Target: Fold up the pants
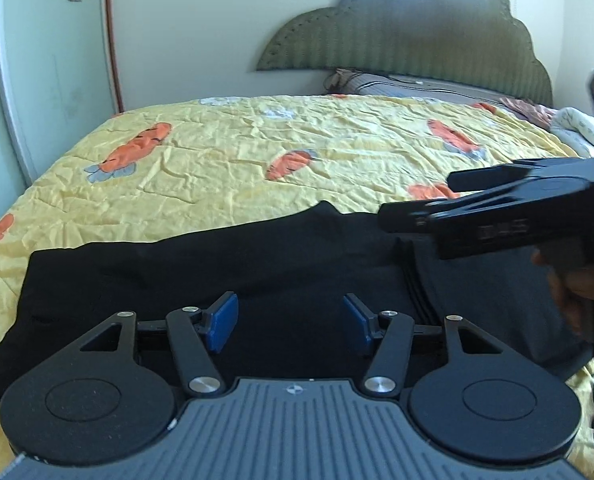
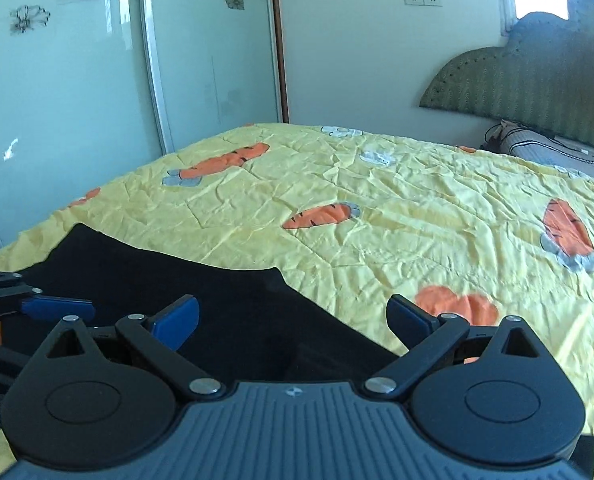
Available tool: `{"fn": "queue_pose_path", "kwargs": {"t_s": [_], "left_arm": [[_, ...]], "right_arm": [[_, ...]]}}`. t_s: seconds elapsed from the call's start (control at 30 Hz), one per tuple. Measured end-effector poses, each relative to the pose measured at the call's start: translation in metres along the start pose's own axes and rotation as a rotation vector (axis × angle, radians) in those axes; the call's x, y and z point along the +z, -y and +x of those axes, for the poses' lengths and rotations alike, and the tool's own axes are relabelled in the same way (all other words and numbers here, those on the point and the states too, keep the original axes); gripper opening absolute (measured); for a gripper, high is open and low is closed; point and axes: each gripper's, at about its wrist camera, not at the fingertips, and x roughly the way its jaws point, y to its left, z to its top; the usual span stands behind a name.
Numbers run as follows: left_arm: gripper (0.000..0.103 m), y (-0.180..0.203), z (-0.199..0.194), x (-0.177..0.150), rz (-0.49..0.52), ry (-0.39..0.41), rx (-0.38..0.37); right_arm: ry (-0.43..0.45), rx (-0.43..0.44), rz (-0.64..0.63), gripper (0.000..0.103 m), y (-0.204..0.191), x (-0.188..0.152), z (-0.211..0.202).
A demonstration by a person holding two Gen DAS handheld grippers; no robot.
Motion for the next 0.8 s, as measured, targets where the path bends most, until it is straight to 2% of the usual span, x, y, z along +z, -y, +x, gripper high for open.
{"fn": "queue_pose_path", "kwargs": {"t_s": [0.13,0.3,0.43,0.5,0.57,0.67,0.7,0.77,0.8], "left_arm": [[0.065,-0.009,0.004,0.002,-0.022,-0.014,0.015],[0.067,-0.017,0.009,0.003,-0.032,-0.023,0.027],[0.067,-0.020,0.015,0.005,-0.048,-0.039,0.036],[0.069,-0.021,0.016,0.006,-0.057,-0.042,0.042],[0.070,-0.023,0.018,0.007,-0.061,-0.041,0.053],[0.070,-0.025,0.021,0.008,-0.053,-0.049,0.087],[0.070,-0.025,0.022,0.008,-0.053,-0.051,0.098],[0.070,-0.027,0.023,0.008,-0.061,-0.060,0.116],[0.070,-0.029,0.024,0.008,-0.068,-0.065,0.120]], "right_arm": [[-0.056,-0.095,-0.102,0.101,-0.009,0.006,0.043],[-0.117,-0.170,-0.172,0.101,-0.006,0.003,0.079],[-0.104,-0.227,-0.142,0.101,0.006,0.009,0.090],[-0.077,-0.265,-0.135,0.101,0.006,0.014,0.080],[-0.039,-0.159,-0.099,0.101,0.001,0.016,0.058],[-0.067,0.083,-0.029,0.099,-0.007,0.012,0.041],[-0.084,0.145,-0.020,0.095,-0.010,0.010,0.040],[-0.131,0.225,-0.012,0.065,-0.017,0.006,0.046],[-0.153,0.239,-0.010,0.060,-0.019,0.004,0.052]]}}
